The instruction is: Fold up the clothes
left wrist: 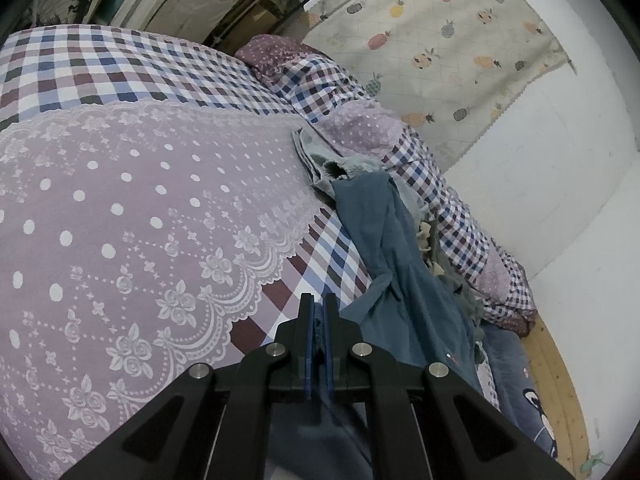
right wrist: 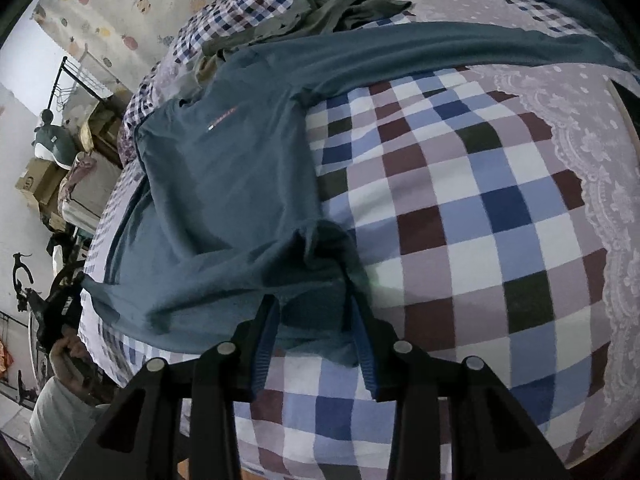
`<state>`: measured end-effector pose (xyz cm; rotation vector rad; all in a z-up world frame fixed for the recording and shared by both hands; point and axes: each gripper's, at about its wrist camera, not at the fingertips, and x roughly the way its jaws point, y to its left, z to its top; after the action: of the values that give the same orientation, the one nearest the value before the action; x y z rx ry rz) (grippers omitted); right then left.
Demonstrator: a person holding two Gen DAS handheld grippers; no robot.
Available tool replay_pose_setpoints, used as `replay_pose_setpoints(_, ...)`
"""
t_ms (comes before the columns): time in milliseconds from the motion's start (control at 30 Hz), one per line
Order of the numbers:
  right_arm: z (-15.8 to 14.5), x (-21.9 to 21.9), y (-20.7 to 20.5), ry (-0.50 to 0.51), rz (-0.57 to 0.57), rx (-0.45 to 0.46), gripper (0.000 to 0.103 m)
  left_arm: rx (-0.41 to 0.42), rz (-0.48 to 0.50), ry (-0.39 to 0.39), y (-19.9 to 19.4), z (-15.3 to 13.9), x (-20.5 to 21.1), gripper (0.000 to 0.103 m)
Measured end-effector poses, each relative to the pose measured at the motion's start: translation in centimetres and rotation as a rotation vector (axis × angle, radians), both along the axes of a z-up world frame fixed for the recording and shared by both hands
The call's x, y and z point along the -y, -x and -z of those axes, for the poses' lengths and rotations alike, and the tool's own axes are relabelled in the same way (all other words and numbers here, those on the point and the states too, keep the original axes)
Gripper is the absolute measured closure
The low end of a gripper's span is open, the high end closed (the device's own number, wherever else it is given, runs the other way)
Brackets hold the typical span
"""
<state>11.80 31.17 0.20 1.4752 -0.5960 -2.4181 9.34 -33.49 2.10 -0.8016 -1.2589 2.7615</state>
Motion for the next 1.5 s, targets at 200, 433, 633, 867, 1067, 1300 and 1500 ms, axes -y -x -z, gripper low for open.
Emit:
replay_pose_setpoints(200,-2.6,-0.4,-1.5,0.075,0.017,-0.063,0.099,-0.012,-0.017,-0.032,-0.6,0.0,0.7,0.1)
replay_pose_setpoints(433,-6.0,-2.2,-5.5,0.224,0.056,-0.13,0.099,-0.035,0.0,-0.069,-2.8,-0.5,1.1,0.1)
replay_pose_setpoints(633,-8.2,-2.6,-10.0,0.172,0.037,-0.131,0.099,-0.055,0.021,-0.112,-7.9,-1.7,1.8,0.1)
replay_pose_setpoints(867,-8.6,-2.3,-14.7,0.043,-0.014,-0.069,0.1,-0.035,0.041,-0.075,-13.9,-3.3,1.4,0.1)
replay_pose_setpoints(1067,-6.2,-1.5,-17.1,-0.096,-0.039,0.033,0.1,0.074,0.028,-0.034,-17.2,-3.4,1.2,0.1)
replay_pose_setpoints(1300,-3.5,-0.5,-18.2,-0.206,-0.066,0.131,0.099,0.185,-0.009,0.007,-19.2,-2.9,1.8,0.1)
replay_pose_setpoints(1500,-2.1,-0.8,-18.6,-0.244,-0.06,0.191,0.097,0.185,-0.022,0.027,-20.2,-3.3,2.2,0.1)
